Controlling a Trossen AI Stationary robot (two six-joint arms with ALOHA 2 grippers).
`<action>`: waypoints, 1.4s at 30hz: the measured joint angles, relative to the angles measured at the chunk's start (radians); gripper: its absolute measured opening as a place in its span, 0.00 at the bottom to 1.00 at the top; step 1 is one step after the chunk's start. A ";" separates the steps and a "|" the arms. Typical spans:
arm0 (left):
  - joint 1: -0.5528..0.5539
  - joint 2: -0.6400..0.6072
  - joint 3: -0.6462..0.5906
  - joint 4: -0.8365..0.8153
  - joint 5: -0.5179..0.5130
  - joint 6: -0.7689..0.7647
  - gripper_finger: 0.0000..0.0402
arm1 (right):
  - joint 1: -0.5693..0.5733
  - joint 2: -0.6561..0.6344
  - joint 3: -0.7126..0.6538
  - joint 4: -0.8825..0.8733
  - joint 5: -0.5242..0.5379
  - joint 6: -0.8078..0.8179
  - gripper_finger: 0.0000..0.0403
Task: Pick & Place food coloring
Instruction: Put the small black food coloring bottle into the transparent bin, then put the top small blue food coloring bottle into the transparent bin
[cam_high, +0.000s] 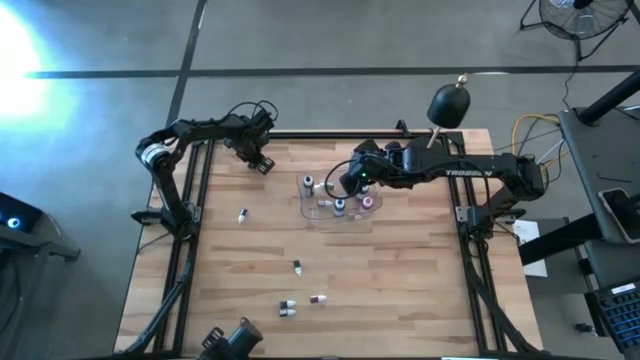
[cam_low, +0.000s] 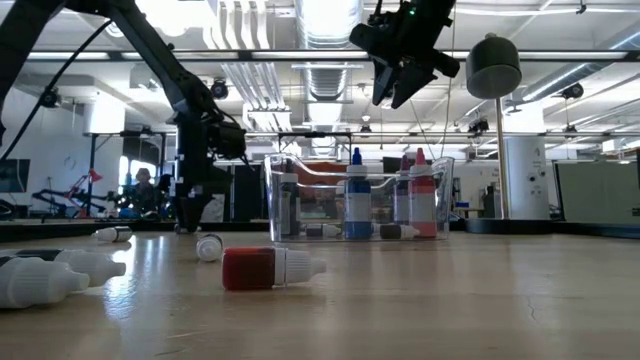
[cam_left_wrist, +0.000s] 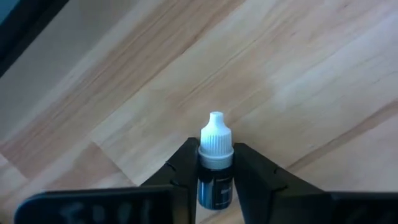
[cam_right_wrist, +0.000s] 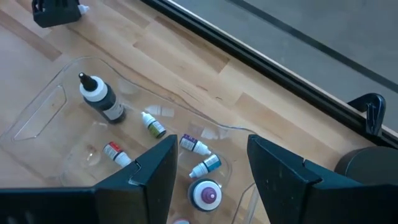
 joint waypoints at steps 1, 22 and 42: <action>-0.001 -0.002 0.000 0.001 0.003 0.003 0.13 | 0.001 0.000 0.000 0.000 0.000 0.000 0.46; -0.368 -0.520 -0.016 0.398 0.339 -0.104 0.12 | 0.044 -0.163 -0.011 -0.105 0.083 0.106 0.46; -0.564 -0.449 0.002 0.336 0.117 -0.083 0.40 | 0.128 -0.155 -0.015 -0.132 0.080 0.228 0.46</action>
